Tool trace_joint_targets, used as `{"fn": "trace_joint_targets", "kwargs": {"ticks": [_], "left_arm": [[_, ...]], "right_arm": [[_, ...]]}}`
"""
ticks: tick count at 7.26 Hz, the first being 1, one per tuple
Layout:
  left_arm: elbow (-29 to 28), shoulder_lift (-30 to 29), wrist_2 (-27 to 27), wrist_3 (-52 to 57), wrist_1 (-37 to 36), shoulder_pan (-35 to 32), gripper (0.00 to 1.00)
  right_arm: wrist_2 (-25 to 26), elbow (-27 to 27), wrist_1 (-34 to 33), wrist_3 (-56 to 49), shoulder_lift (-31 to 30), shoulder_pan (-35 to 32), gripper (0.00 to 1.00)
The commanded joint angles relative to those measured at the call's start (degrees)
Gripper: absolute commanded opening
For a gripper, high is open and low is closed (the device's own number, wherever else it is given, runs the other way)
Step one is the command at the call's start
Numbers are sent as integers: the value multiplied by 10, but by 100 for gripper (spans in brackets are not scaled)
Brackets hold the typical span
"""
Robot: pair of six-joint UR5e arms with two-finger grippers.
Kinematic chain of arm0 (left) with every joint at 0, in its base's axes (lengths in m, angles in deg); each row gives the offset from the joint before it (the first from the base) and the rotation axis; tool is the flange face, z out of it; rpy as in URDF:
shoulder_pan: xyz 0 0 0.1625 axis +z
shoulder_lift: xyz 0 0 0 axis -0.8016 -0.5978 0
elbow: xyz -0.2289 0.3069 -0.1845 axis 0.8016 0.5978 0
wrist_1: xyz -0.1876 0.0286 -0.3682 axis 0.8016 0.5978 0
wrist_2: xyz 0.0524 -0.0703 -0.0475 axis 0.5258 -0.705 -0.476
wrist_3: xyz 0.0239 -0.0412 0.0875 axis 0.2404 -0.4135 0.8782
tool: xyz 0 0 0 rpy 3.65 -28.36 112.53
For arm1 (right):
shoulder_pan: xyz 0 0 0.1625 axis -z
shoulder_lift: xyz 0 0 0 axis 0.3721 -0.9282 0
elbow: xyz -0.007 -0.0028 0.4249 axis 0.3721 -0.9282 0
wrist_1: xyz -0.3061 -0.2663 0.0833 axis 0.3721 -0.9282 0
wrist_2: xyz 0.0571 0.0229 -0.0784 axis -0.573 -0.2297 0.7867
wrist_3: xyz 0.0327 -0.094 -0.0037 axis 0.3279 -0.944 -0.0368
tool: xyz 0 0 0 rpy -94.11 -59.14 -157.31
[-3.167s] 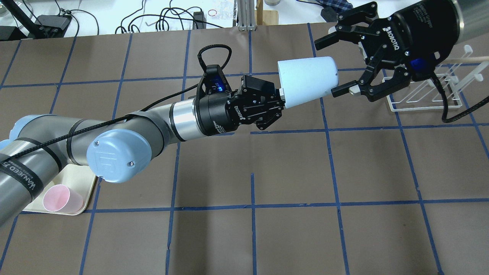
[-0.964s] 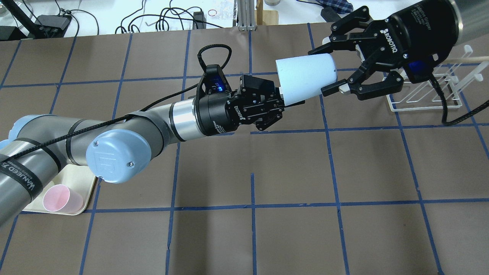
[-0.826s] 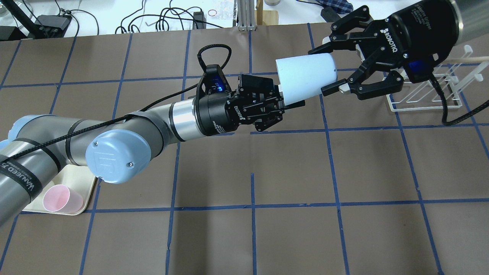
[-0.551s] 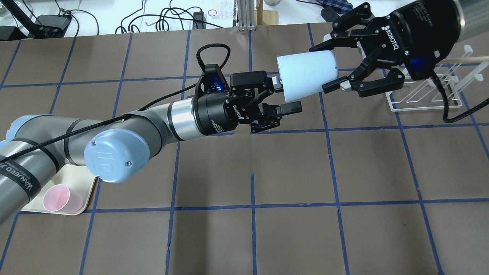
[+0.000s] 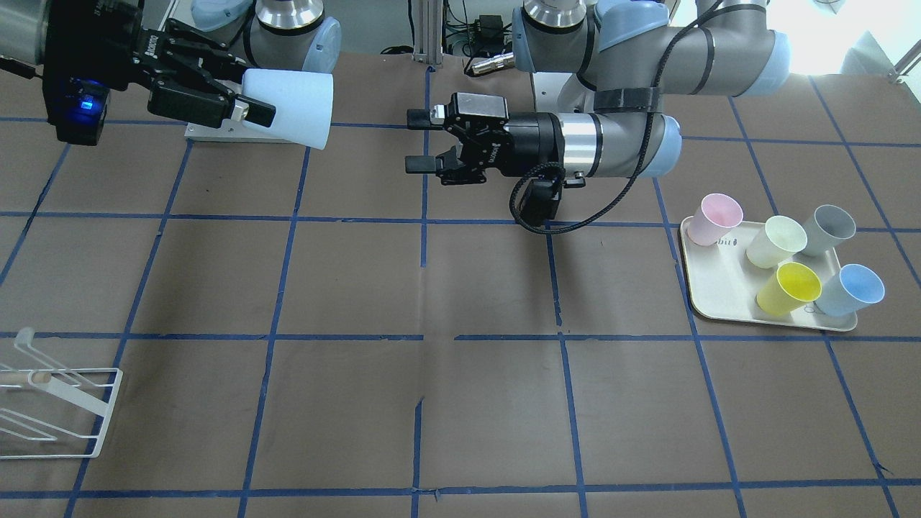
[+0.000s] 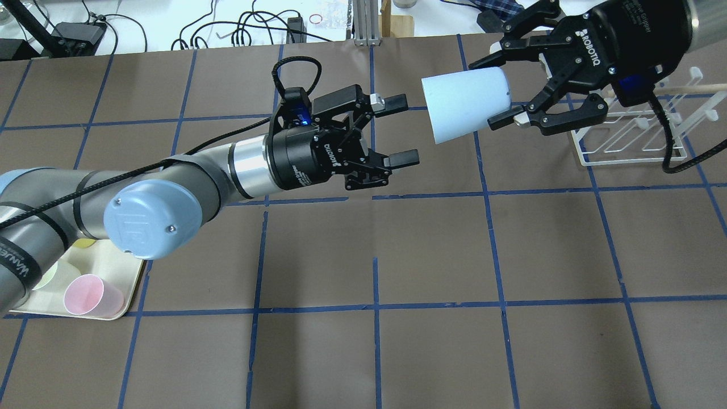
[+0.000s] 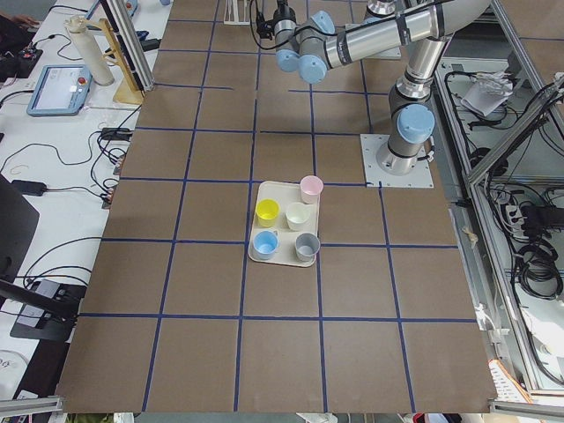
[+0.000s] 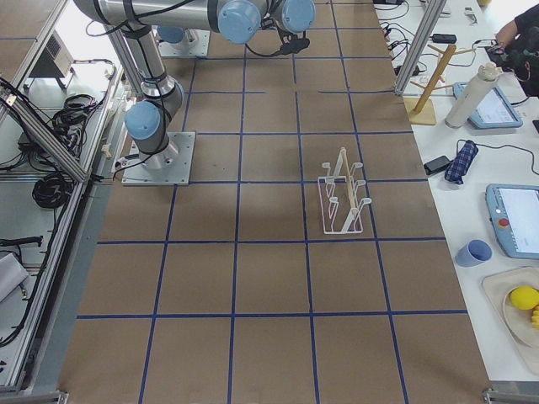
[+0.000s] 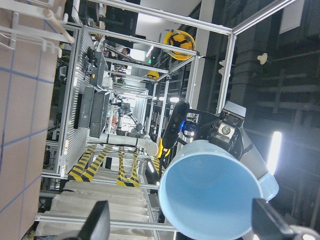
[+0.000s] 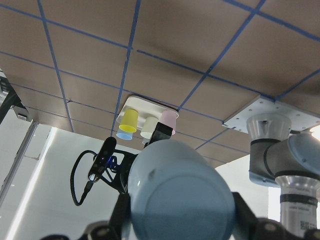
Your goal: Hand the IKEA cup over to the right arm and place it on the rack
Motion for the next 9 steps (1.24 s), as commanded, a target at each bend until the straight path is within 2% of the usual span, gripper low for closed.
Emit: {"fn": "trace_joint_targets", "kwargs": {"ticks": [1, 2, 3, 4, 5, 6, 7, 9], "left_arm": [[0, -1, 176, -4, -70, 40, 100], [2, -12, 281, -17, -111, 45, 100], [2, -25, 341, -37, -155, 47, 100], [-2, -28, 423, -75, -212, 52, 100], [-3, -33, 525, -90, -271, 62, 100], [-5, -24, 564, -137, -314, 62, 100], [-30, -24, 667, -193, -344, 51, 100], [-111, -25, 805, -236, -319, -5, 100]], "right_arm": [[94, 1, -94, -33, -4, 7, 58], [148, 1, -117, -67, -4, 8, 58], [212, 3, -169, -116, 0, 7, 58], [268, 9, -204, -148, 1, 7, 57], [304, 12, -252, -181, 3, 7, 57], [369, 12, -275, -224, 21, 7, 56], [411, 13, -297, -282, 33, 8, 55], [471, 13, -367, -367, 76, 13, 53]]}}
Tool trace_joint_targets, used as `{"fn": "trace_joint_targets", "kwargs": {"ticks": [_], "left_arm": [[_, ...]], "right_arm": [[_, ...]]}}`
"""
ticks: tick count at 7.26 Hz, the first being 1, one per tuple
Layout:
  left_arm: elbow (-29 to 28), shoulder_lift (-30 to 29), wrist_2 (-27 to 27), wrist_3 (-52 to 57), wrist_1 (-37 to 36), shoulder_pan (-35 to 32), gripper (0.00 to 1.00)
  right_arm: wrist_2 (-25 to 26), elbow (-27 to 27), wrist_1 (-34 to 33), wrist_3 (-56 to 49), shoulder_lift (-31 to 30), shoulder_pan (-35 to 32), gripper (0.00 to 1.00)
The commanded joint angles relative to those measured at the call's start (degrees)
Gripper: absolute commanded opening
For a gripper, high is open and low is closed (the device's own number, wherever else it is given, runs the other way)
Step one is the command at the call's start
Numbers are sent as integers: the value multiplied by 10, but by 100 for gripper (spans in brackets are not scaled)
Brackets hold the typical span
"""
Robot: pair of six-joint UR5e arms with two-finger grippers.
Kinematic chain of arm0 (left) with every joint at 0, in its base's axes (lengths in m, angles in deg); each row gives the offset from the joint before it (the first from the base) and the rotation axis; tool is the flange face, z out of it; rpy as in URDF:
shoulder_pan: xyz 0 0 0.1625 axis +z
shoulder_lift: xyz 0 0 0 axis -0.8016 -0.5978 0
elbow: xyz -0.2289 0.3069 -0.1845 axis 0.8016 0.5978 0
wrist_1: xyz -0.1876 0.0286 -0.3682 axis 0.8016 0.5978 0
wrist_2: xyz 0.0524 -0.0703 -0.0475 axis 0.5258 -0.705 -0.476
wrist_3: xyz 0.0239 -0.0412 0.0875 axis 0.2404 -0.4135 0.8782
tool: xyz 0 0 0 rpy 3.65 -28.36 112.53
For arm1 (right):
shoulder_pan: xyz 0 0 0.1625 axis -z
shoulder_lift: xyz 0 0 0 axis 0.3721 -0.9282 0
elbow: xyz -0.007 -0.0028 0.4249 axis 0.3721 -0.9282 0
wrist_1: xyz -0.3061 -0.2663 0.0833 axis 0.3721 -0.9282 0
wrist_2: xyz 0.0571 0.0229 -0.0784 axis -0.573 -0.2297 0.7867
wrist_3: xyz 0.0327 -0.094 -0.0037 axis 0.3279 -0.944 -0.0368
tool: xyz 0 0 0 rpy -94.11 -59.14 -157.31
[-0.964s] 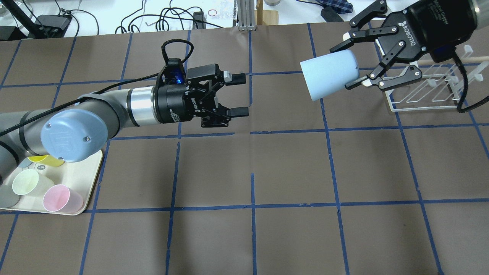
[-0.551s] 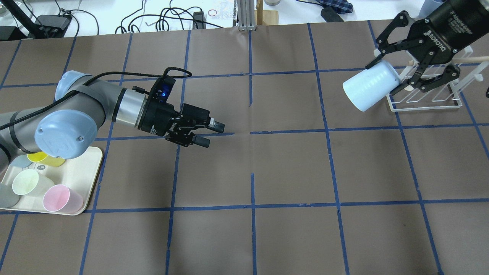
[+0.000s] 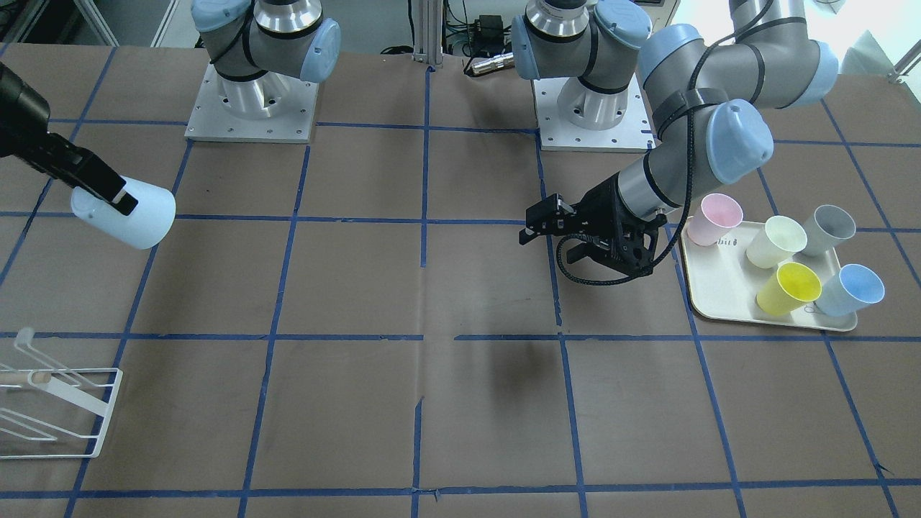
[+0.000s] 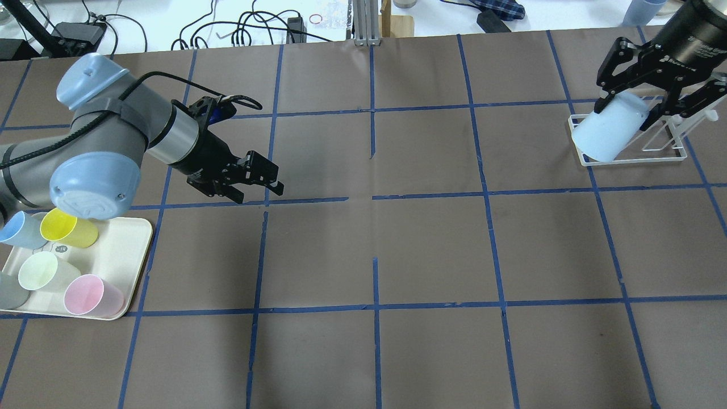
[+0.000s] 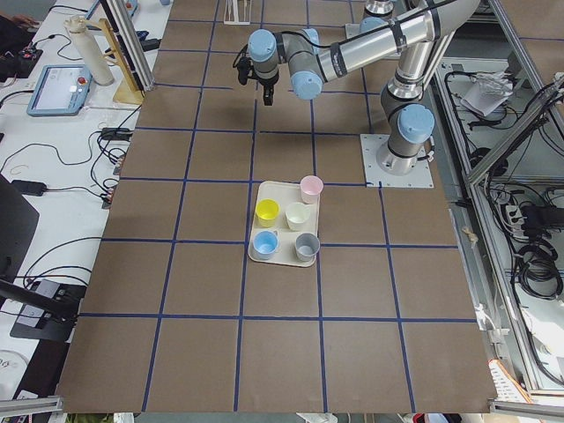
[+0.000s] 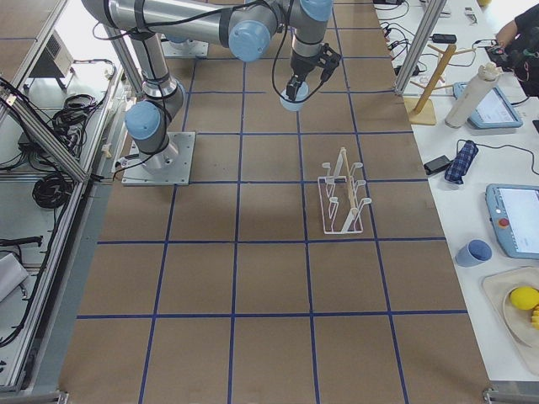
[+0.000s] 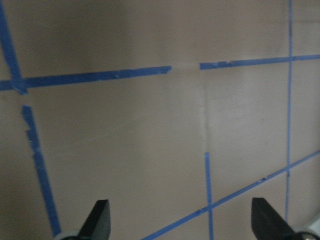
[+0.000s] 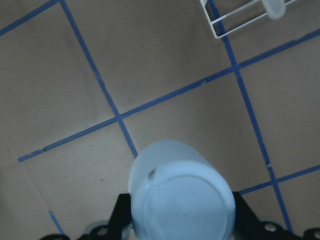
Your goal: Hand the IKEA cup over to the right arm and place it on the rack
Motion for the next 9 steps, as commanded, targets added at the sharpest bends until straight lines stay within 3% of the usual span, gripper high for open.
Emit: {"fn": "trace_joint_targets", "kwargs": {"ticks": [1, 4, 6, 9], "left_arm": [[-85, 15, 155, -66, 60, -64, 100], [-212, 56, 158, -154, 184, -87, 100], [-212, 76, 158, -174, 185, -87, 100], [-225, 61, 174, -169, 212, -82, 100]], "right_arm": [[55, 0, -72, -98, 43, 19, 52], [68, 0, -145, -221, 69, 61, 51], [72, 0, -171, -229, 88, 61, 51], [72, -1, -198, -230, 115, 61, 52]]}}
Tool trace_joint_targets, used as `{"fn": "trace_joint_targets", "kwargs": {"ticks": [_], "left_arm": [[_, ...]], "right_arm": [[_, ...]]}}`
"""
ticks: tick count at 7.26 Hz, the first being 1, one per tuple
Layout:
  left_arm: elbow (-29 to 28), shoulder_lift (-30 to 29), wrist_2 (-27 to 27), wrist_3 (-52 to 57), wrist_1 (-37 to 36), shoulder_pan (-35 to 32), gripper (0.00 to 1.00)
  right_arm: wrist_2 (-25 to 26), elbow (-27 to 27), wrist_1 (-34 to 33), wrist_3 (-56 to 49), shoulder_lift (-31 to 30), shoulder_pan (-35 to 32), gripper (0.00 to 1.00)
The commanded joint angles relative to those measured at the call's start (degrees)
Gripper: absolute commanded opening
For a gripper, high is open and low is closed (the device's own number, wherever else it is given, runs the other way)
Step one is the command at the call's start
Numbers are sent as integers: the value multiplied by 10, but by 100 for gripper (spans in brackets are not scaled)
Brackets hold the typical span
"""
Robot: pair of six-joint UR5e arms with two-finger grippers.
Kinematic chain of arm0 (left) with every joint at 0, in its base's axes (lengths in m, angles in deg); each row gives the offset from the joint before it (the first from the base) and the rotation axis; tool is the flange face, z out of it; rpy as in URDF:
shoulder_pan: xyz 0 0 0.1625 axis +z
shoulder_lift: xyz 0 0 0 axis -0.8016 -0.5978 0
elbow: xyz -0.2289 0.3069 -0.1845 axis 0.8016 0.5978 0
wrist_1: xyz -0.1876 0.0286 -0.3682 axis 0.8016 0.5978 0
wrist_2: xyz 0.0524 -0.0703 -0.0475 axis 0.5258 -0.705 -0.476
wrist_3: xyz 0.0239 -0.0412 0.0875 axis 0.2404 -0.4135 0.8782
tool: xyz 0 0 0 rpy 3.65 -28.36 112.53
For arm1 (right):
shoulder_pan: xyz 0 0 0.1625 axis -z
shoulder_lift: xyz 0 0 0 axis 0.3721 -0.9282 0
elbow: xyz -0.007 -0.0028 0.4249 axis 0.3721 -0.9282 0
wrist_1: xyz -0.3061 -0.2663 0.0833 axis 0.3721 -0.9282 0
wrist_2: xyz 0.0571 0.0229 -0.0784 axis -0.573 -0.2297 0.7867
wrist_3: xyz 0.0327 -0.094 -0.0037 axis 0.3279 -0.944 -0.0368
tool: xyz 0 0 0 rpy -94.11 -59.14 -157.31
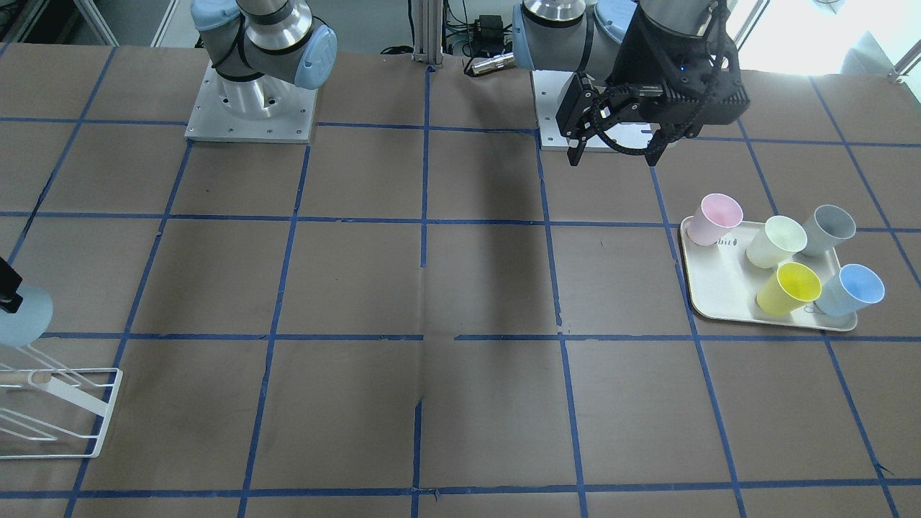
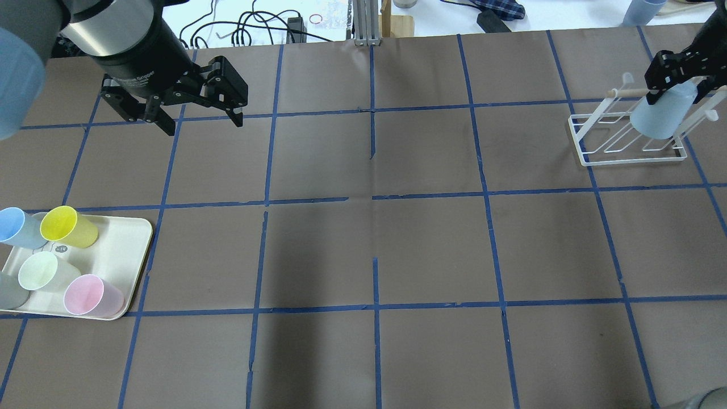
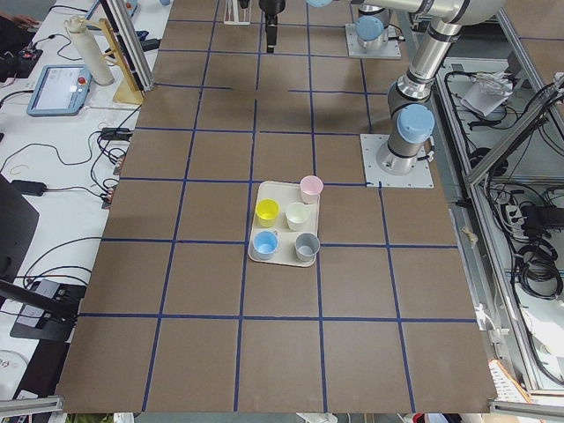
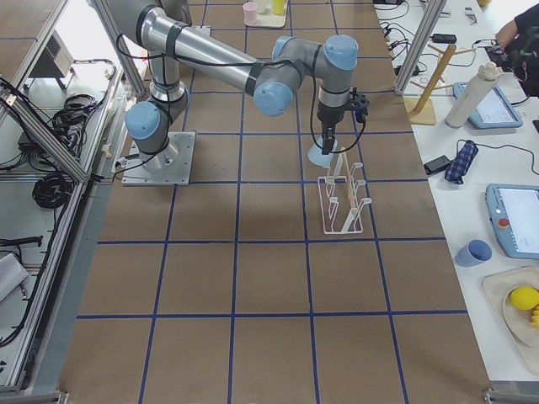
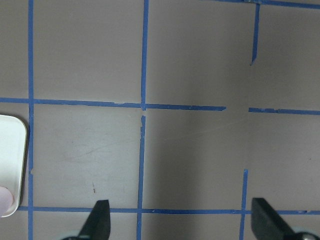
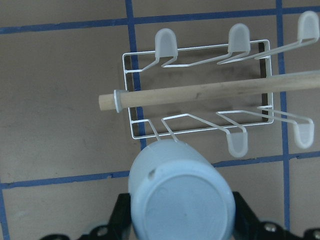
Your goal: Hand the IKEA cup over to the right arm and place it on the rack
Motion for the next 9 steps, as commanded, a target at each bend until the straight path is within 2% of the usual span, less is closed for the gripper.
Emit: {"fn": "trace_joint_targets", "kwargs": {"ticks": [1, 2, 3, 4, 5, 6, 7, 9], "left_arm": [[-10, -11, 8, 7, 3, -3, 100], [-11, -9, 11, 7, 2, -4, 100], [5, 5, 15, 26, 9, -1, 100], [-3, 5, 23, 107, 3, 7, 100], [-4, 4, 22, 119, 6, 19, 100], [-2, 4, 18, 128, 8, 46, 100], [-4, 4, 3, 132, 9, 64, 100], [5, 7, 1, 127, 9, 63, 100]], "right_arm": [[-1, 1, -20, 0, 20, 0, 54], [-1, 1, -23, 0, 33, 0, 55], [-1, 1, -30, 0, 42, 0, 61], [-1, 1, -44, 0, 58, 0, 71], [-1, -1, -50, 1, 70, -1, 76], [-1, -1, -50, 1, 71, -1, 95], [-1, -3, -48, 0, 71, -2, 100], [-4, -14, -32, 1, 48, -6, 100]]}}
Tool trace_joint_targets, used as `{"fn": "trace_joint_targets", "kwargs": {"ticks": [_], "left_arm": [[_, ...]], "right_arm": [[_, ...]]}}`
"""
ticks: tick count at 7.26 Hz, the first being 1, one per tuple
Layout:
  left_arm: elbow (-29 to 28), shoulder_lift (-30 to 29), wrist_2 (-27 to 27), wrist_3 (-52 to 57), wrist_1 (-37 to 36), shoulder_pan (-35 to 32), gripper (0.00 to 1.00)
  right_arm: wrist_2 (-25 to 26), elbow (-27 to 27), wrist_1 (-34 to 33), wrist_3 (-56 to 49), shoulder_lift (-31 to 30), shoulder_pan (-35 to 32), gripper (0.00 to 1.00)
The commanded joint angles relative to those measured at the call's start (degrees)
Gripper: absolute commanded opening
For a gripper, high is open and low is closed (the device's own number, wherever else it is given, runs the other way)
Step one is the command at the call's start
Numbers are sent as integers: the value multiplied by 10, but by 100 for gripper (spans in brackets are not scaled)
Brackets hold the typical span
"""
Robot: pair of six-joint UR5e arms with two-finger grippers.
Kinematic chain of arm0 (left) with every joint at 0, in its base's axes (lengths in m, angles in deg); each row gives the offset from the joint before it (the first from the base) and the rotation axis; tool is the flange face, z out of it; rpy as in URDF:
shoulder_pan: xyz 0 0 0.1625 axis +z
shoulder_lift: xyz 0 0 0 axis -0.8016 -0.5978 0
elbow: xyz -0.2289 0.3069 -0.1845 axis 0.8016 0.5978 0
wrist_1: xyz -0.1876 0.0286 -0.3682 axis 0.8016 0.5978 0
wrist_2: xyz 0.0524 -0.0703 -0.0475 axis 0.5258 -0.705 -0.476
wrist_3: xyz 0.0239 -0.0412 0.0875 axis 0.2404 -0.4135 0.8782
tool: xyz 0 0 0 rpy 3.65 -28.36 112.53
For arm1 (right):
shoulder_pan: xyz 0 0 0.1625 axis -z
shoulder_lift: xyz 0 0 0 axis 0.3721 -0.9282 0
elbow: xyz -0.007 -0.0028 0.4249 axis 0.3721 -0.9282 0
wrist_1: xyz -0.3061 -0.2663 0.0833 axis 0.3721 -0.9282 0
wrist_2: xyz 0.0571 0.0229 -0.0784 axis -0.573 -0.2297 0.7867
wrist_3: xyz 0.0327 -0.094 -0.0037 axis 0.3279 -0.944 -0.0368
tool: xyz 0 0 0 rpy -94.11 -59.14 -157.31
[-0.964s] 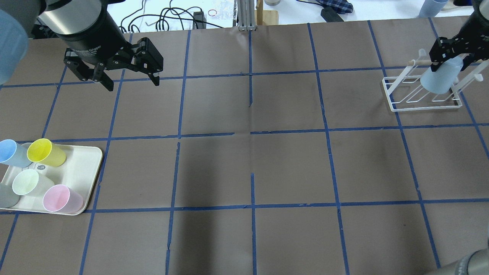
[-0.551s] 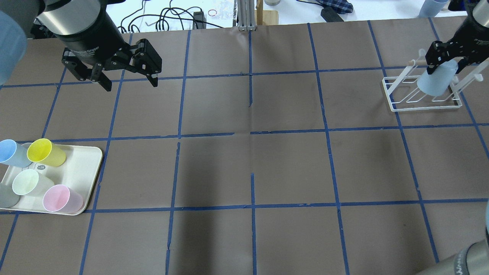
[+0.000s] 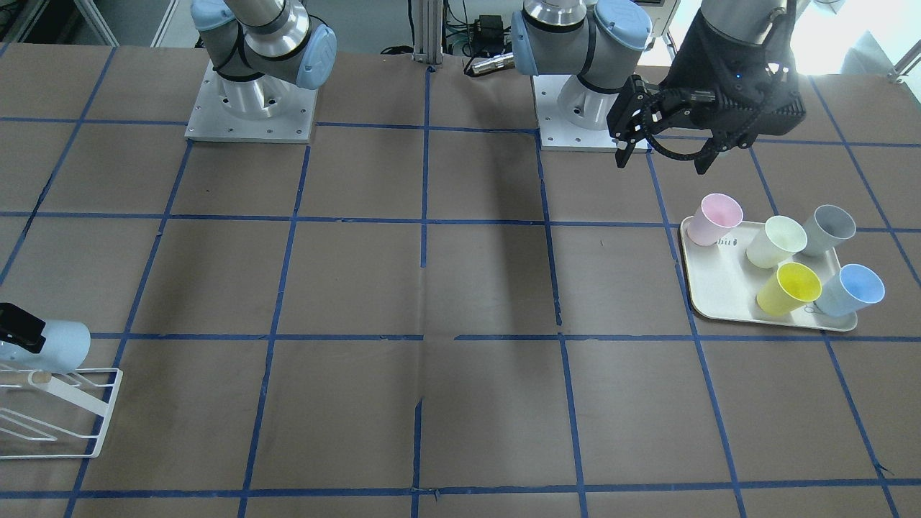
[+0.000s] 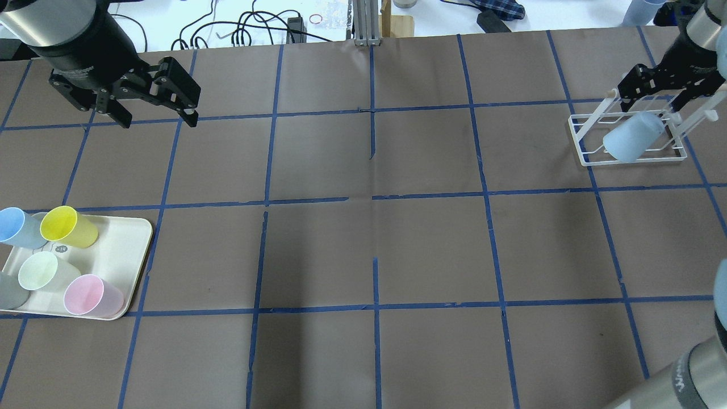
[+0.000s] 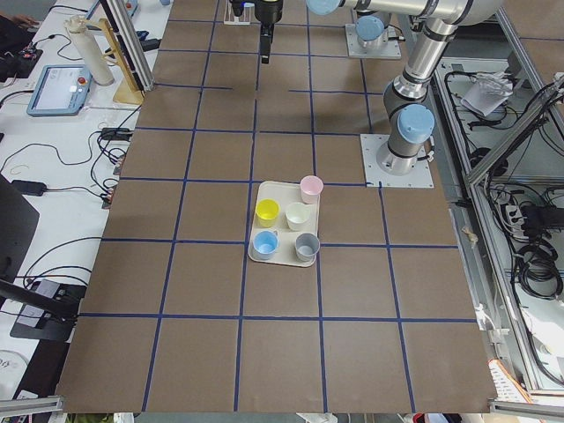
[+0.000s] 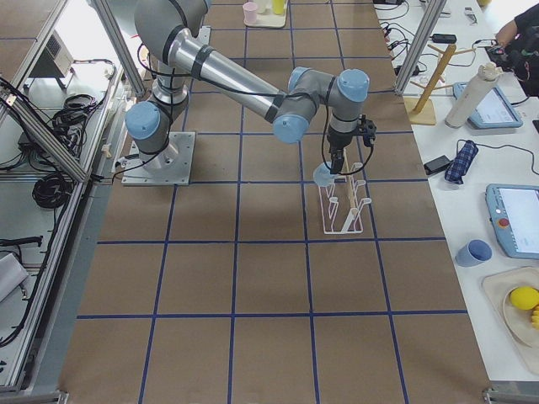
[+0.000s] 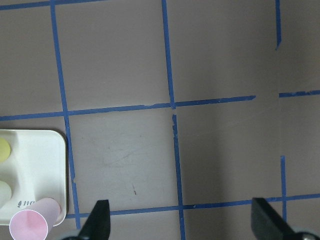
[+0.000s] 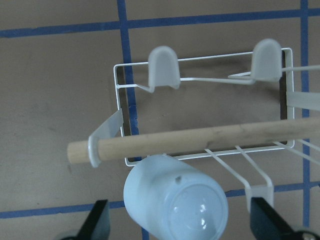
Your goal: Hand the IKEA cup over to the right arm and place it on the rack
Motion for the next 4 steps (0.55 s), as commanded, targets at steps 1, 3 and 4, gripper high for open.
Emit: {"fn": "trace_joint_targets", "kwargs": {"ticks": [1, 3, 4], "left_arm": [[7, 2, 0, 0, 1, 3, 100], [7, 1, 0, 0, 1, 3, 100], [7, 1, 2, 0, 1, 3, 100]], "right_arm": [[-7, -8, 53, 6, -47, -8, 100], [-12, -19, 112, 9, -110, -47, 100], [-16, -45, 156, 21, -128, -79, 100]]}}
